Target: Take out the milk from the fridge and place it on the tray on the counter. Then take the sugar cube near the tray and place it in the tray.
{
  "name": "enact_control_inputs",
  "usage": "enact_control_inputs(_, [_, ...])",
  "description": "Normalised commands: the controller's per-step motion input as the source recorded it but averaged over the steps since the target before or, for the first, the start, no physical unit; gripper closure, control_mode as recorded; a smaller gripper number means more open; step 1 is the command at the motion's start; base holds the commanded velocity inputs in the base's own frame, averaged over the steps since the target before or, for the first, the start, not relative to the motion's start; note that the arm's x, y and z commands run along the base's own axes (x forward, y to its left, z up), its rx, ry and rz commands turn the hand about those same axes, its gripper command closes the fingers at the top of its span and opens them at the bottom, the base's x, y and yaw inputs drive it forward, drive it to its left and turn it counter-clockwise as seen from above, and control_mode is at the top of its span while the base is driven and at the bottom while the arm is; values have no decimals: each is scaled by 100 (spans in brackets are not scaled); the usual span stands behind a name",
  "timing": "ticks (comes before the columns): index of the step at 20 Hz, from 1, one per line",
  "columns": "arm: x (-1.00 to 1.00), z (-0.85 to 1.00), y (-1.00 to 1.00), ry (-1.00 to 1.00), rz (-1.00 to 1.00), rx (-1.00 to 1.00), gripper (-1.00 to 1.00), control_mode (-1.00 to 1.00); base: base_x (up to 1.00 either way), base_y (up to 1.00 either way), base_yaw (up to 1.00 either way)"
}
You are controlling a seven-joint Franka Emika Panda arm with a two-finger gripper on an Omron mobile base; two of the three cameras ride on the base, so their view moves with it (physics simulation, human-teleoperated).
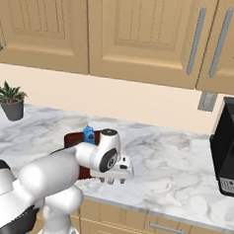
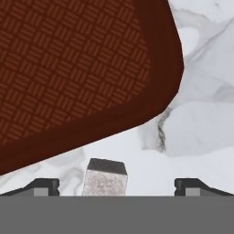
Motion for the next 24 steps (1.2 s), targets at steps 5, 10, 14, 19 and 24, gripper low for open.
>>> enact_control_inputs(5, [0, -13, 0, 0, 0, 0, -100, -100, 0, 0, 0])
enact_control_inputs(10, [0, -14, 0, 0, 0, 3, -100, -100, 0, 0, 0])
enact_control_inputs(14, [0, -15, 0, 0, 0, 5, 100, -100, 0, 0, 0])
enact_control_inputs(19, [0, -15, 0, 0, 0, 5, 100, -100, 0, 0, 0])
enact_control_inputs(24, [-1, -11, 0, -5, 0, 1, 100, -100, 0, 0, 0])
